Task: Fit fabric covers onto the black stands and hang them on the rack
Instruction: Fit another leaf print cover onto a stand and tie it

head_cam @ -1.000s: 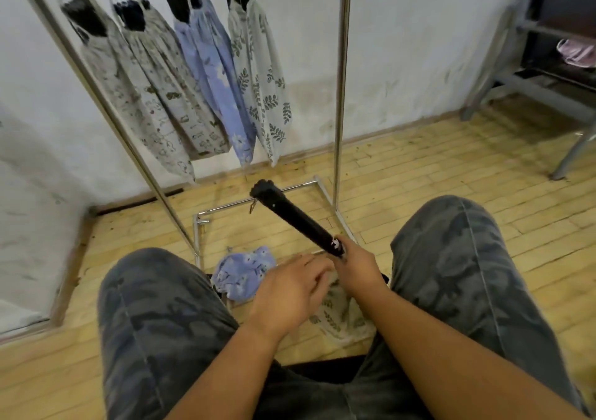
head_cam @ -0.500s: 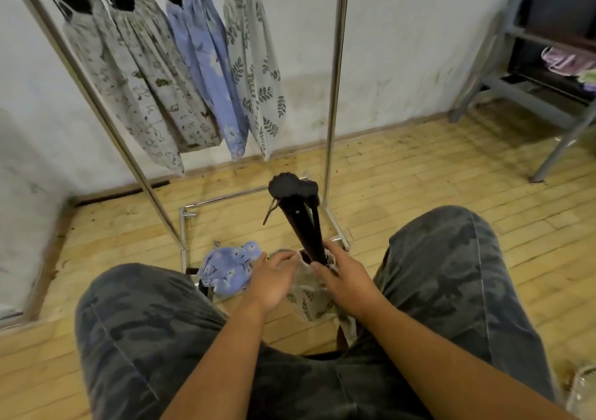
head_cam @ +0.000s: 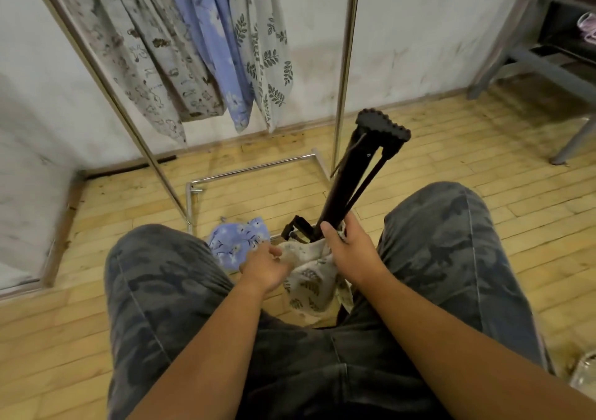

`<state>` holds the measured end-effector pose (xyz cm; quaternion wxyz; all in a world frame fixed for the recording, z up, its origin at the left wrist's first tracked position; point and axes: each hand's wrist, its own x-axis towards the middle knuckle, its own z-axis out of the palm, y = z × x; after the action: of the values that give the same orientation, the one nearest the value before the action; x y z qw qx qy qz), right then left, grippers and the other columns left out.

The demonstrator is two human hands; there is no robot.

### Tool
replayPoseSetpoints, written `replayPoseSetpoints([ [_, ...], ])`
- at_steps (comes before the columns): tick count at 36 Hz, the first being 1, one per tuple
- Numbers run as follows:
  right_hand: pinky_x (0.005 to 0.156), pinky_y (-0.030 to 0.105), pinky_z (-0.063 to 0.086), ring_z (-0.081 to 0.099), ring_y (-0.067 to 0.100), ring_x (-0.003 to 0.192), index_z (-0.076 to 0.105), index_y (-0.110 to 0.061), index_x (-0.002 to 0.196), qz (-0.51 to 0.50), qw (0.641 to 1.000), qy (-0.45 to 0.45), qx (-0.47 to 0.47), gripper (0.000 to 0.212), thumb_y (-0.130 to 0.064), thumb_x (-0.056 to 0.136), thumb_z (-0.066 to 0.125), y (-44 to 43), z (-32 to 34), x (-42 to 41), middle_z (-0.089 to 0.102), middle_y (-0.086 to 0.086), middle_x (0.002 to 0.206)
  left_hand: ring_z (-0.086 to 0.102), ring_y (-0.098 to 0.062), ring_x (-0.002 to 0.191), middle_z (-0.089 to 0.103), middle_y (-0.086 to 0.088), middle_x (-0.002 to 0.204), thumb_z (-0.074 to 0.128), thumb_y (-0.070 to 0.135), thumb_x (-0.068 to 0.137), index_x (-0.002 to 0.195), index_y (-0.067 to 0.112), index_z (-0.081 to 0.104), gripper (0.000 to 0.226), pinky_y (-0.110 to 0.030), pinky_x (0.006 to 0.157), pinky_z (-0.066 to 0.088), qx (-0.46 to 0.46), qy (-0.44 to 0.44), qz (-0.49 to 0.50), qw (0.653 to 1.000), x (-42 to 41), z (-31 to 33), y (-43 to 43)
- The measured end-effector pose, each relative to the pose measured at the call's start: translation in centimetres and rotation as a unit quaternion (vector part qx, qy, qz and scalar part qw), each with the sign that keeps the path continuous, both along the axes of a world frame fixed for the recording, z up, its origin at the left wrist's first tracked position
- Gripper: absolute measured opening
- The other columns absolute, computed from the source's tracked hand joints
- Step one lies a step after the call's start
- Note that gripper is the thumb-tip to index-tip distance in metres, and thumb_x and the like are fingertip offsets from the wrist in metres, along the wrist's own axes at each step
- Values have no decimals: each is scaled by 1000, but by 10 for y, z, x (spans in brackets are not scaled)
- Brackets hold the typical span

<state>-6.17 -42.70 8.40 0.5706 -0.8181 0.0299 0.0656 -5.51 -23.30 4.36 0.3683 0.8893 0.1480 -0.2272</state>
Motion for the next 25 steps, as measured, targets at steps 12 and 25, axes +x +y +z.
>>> replayPoseSetpoints([
  [12, 80, 15, 47, 59, -8, 103, 52, -31, 138, -27, 998, -9, 48, 35, -39, 104, 57, -2, 1, -2, 66, -16, 115, 58, -24, 123, 55, -8, 147, 63, 12, 97, 129, 13, 65, 32, -27, 89, 42, -33, -19, -26, 999, -4, -6, -7],
  [25, 84, 43, 62, 72, 14, 90, 66, -38, 113, -66, 995, 7, 73, 17, -44, 96, 68, -5, -8, 2, 75, -1, 97, 43, -8, 38, 66, -4, 127, 48, 1, 98, 149, 25, 50, 56, -23, 40, 37, -113, -85, 91, 986, 0, -2, -6],
])
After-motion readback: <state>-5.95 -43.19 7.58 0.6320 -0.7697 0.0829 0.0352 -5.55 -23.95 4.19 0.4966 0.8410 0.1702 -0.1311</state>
